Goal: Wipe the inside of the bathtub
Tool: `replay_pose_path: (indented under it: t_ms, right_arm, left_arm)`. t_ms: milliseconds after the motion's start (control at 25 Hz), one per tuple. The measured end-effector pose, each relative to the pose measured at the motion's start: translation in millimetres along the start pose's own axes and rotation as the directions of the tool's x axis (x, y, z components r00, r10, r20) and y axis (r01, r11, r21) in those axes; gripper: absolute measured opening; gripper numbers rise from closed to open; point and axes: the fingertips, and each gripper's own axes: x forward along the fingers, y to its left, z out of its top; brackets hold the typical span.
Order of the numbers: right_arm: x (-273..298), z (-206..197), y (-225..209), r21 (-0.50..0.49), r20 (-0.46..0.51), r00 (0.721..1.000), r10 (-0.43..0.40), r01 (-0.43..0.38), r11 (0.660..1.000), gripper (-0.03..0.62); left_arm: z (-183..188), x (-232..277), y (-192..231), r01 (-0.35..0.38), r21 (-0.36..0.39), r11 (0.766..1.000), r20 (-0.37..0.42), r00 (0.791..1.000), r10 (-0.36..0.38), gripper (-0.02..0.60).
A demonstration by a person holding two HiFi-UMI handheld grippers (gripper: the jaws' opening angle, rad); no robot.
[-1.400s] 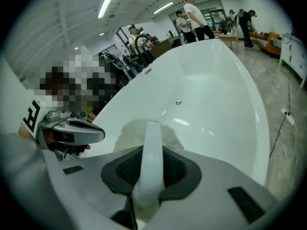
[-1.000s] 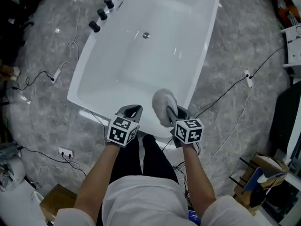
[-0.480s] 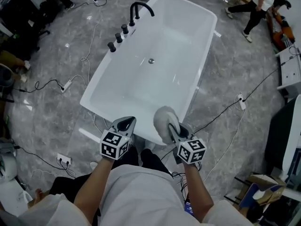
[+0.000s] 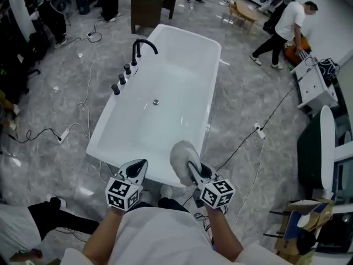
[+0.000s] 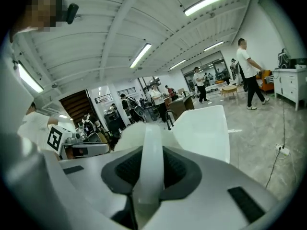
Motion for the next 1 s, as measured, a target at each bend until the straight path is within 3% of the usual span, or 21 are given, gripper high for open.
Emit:
replay_pose_path:
  t_ms: [240,600,1000]
  right_arm:
    - [-13.4,16.4,29.6,-0.004,0.074,0.997,-0.030,0.030,1.000,0.095]
    - [-25.3,12.8,53.2,-0.015,0.103,0.994,-0.027,0.029,0.999,0.094]
    - [-44.1,17.6,38.0,-0.091,0.092,0.996,-0.011,0.020,0.996,0.094]
  left_arm:
    - [27.8,-29.0,13.8,0.008,0.019,1.000,0.086,0.996,-0.010,0.012]
    - [30.1,-37.0,5.3,0.048,0.061,0.997,0.111,0.992,-0.055,0.012]
    - [30.8,-49.3,1.6,-0.058,0.021,0.998,0.164,0.985,0.054,0.012]
